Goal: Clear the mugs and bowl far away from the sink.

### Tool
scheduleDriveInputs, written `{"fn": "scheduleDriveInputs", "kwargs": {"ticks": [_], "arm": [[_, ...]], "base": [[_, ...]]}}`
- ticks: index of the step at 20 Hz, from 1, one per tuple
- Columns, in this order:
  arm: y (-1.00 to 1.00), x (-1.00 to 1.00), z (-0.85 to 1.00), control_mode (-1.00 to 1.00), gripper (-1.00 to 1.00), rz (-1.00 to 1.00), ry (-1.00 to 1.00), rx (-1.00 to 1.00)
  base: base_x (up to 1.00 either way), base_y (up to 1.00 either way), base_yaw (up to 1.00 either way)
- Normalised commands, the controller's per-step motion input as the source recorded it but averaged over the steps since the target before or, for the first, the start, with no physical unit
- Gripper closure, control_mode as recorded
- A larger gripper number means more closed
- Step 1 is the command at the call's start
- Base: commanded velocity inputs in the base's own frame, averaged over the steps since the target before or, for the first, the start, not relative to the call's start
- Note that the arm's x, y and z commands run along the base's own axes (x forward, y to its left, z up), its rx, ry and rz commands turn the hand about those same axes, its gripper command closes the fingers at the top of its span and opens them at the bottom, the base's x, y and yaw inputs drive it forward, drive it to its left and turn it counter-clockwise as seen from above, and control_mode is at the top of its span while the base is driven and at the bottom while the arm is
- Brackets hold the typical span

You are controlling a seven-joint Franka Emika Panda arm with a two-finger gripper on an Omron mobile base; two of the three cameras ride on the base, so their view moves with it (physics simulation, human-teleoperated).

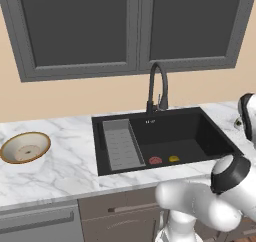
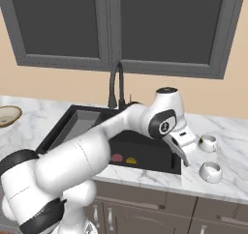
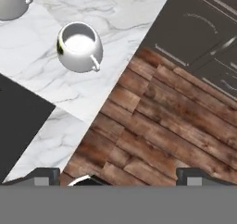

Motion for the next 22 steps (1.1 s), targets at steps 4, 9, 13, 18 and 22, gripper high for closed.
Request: {"fn": "scheduleDriveInputs", "kwargs": {"ticks": [4,9,13,18,22], "arm": [[-0.91,-0.01,-0.35,-1.0,-1.0,-0.05,0.0,0.09],[-0.75,0.29,-0.57,-1.0,-1.0,0.05,0.0,0.02],[-0.53,0.16,-0.51,-1.0,-1.0,0.13,0.0,0.01],[-0.13,0.19,-0.44,-1.0,-1.0,0.2,0.0,0.0],[0.0,0.01,-0.29,-1.0,-1.0,0.19,0.0,0.02]], "base": [[0.0,0.0,0.0],[0.0,0.0,0.0],[0.0,0.0,0.0],[0.0,0.0,0.0],[0.0,0.0,0.0]]}}
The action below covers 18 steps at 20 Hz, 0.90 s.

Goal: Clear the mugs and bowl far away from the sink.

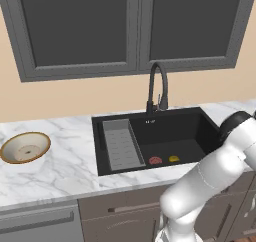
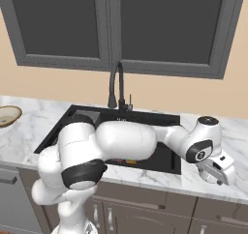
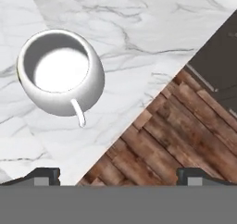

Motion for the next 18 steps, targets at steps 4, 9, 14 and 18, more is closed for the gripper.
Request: {"fn": "scheduleDriveInputs", "kwargs": {"ticks": [4,9,14,18], "arm": [[0.0,0.15,-0.37,-1.0,-1.0,0.14,0.0,0.01],[0.13,0.33,-0.38,-1.0,-1.0,0.06,0.0,0.0],[0.02,0.4,-0.37,-1.0,-1.0,0.07,0.0,0.0],[-0.03,0.15,-0.35,-1.0,-1.0,0.1,0.0,0.0]], "base": [[0.0,0.0,0.0],[0.0,0.0,0.0],[0.0,0.0,0.0],[0.0,0.0,0.0]]}}
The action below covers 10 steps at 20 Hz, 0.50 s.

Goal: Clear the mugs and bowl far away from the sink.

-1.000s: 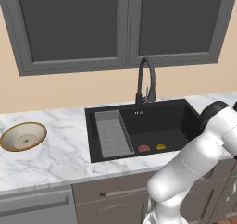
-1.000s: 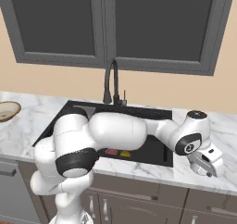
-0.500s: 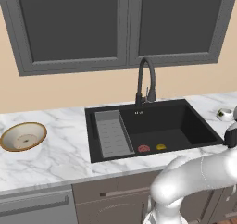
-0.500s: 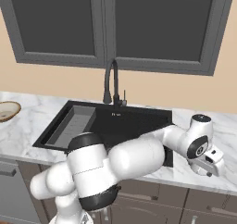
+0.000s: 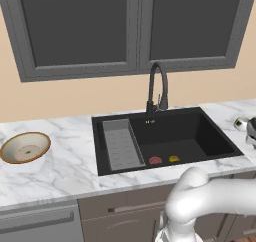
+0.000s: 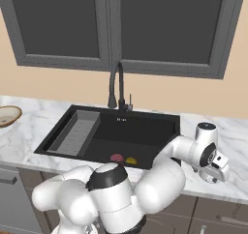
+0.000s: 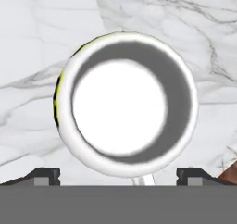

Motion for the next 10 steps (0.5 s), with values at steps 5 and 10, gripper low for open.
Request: {"fn": "scheduleDriveInputs", "kwargs": {"ticks": [5,10], "arm": [[-0.2,0.05,-0.14,-1.0,-1.0,0.08,-0.05,0.01],[-0.3,0.0,-0.01,-1.0,-1.0,0.05,-0.08,0.03]], "base": [[0.0,0.0,0.0],[0.0,0.0,0.0]]}}
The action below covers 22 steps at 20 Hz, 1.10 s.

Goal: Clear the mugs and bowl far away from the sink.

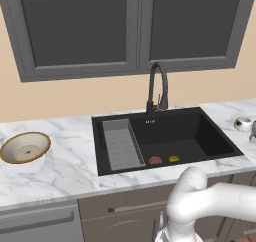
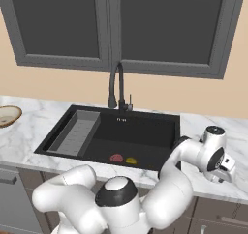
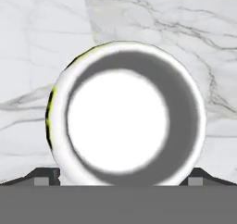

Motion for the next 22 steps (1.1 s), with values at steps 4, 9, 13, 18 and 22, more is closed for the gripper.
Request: {"fn": "scheduleDriveInputs", "kwargs": {"ticks": [4,9,13,18,22], "arm": [[-0.09,0.0,-0.11,-1.0,1.0,0.06,-0.1,0.02],[0.0,0.0,-0.17,-1.0,1.0,0.06,-0.11,0.0],[0.07,0.0,-0.1,-1.0,1.0,0.03,-0.07,0.0],[0.14,0.0,-0.01,-1.0,1.0,0.0,-0.01,0.0],[0.0,0.0,0.09,-1.0,1.0,0.0,0.02,0.0]], "base": [[0.0,0.0,0.0],[0.0,0.0,0.0],[0.0,0.0,0.0],[0.0,0.0,0.0],[0.0,0.0,0.0]]}}
